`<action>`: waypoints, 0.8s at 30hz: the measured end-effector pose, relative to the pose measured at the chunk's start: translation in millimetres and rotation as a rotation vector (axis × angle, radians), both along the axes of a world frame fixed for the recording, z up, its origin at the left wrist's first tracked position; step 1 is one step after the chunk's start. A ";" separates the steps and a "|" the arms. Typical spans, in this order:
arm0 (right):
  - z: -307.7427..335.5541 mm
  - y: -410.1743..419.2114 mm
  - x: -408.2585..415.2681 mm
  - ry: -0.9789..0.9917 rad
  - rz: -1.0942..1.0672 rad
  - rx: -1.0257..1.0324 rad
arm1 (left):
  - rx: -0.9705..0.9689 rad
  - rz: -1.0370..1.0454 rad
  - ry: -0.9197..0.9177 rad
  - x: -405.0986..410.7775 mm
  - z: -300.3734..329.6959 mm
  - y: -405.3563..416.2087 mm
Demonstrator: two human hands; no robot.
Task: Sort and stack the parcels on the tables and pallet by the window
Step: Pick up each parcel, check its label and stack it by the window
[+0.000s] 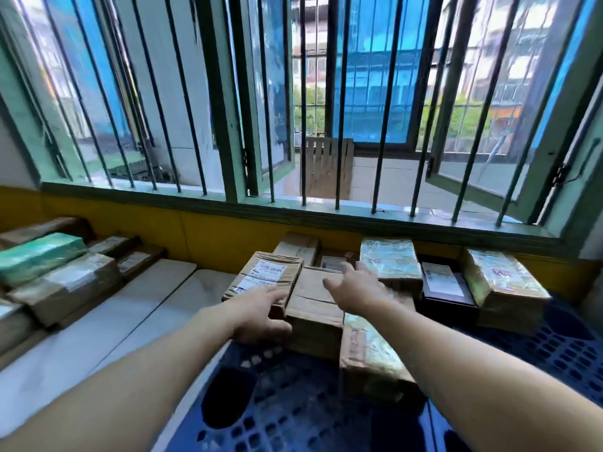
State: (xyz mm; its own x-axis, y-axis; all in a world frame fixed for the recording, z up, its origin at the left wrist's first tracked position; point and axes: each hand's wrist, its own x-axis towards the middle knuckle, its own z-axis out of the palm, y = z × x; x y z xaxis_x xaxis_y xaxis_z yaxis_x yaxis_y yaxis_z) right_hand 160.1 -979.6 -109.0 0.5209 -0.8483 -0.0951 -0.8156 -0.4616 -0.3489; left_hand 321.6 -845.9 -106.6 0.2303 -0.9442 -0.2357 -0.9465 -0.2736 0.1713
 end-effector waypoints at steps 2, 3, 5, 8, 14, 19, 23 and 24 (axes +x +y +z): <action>11.2 26.7 35.6 -0.007 0.071 -0.022 | -0.070 0.069 -0.003 31.8 4.5 32.1; 14.9 41.8 55.2 -0.015 0.103 -0.023 | -0.095 0.111 -0.007 48.6 5.8 49.4; 20.5 77.7 103.2 -0.015 0.178 -0.021 | -0.123 0.223 0.014 89.3 6.4 90.6; 18.7 132.0 175.4 -0.019 0.277 -0.012 | -0.120 0.342 0.057 147.6 4.2 158.8; 8.9 222.0 300.2 -0.038 0.469 0.001 | -0.098 0.526 0.092 241.0 2.6 270.6; -0.4 253.0 381.3 -0.005 0.597 -0.037 | -0.134 0.657 0.152 315.8 -8.8 304.5; -13.4 251.2 449.8 -0.015 0.642 -0.023 | -0.167 0.698 0.127 366.5 -22.3 304.8; -15.5 250.0 467.9 -0.018 0.657 -0.016 | -0.160 0.709 0.123 377.9 -24.9 304.6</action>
